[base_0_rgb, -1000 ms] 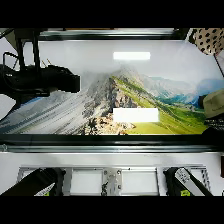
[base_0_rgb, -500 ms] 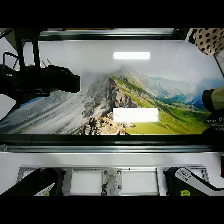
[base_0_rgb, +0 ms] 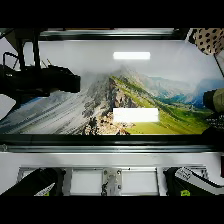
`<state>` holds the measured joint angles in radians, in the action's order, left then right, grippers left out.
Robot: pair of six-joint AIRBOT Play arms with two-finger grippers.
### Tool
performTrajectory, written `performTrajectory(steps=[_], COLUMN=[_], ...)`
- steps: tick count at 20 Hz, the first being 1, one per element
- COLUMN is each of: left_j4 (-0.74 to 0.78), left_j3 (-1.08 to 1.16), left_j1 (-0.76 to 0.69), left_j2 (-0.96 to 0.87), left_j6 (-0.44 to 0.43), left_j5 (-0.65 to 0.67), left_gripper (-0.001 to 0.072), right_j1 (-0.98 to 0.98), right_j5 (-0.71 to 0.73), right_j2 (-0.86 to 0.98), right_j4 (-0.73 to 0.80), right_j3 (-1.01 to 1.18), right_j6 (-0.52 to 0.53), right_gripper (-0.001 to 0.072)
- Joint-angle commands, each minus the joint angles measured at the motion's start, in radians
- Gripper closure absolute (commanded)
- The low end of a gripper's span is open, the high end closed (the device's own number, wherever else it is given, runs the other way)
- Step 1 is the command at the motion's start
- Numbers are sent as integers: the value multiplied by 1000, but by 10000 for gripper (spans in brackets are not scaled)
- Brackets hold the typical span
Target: Fold the clothes and pants, and hang the long-sleeved shirts on hangers.
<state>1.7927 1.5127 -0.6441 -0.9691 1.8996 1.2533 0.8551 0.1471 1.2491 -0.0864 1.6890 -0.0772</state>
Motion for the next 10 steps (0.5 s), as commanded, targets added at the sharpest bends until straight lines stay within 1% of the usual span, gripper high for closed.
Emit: performTrajectory(steps=[1,10], left_j4=[-16,-16], left_j3=[1,1], left_j1=[-1,-5], left_j2=[0,0], left_j6=[1,2], left_j5=[1,0], left_gripper=[696,695], right_j1=[2,2], right_j5=[13,-7], right_j2=[31,66], right_j4=[-70,-74], right_j3=[-2,-2], right_j6=[0,0], right_gripper=[712,700])
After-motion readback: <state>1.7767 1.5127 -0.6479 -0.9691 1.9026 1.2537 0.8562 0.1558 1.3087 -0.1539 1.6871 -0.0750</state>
